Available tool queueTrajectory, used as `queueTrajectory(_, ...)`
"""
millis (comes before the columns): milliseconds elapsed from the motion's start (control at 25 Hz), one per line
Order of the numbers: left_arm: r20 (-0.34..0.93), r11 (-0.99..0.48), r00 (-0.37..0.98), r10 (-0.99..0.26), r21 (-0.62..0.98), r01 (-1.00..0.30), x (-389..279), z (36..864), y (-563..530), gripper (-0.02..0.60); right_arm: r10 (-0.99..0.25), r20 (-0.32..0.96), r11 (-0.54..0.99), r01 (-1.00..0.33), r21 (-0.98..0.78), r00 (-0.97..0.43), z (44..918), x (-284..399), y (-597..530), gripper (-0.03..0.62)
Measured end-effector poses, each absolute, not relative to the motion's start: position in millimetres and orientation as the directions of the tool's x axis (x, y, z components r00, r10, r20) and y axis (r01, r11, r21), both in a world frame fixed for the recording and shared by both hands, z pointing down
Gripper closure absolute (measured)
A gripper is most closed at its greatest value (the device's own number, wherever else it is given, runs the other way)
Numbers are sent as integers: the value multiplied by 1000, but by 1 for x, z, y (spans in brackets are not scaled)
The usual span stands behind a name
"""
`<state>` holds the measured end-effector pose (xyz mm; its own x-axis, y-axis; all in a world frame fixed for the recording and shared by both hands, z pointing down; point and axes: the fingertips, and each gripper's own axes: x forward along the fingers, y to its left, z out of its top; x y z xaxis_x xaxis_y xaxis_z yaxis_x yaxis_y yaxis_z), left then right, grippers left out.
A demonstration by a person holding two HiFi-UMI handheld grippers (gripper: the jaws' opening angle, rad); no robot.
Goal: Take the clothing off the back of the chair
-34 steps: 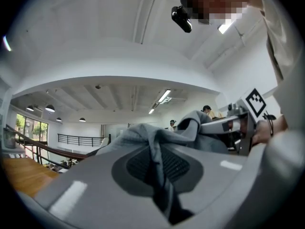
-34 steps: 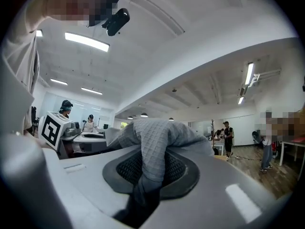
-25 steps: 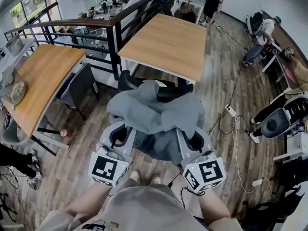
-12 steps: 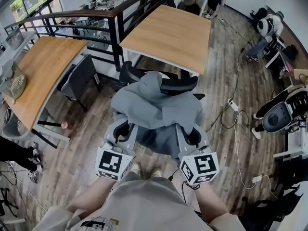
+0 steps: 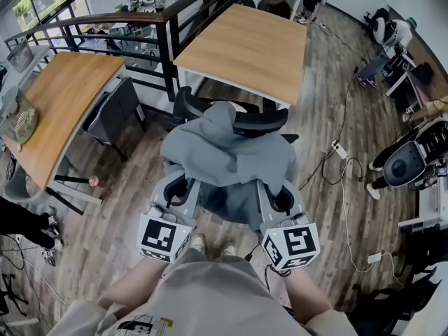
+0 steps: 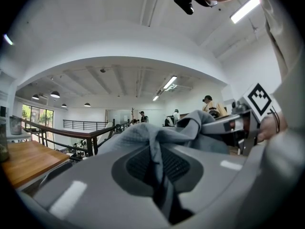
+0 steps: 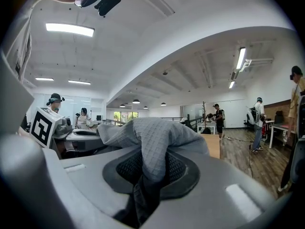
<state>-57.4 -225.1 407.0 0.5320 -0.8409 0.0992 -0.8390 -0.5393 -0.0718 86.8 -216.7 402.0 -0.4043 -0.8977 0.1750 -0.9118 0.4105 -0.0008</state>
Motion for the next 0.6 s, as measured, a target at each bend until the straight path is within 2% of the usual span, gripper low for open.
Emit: queueTrajectory(600, 97, -547, 540, -836, -66, -835, -55, 403, -227, 551, -897, 185, 424, -900, 104, -401, 400, 85, -217, 522)
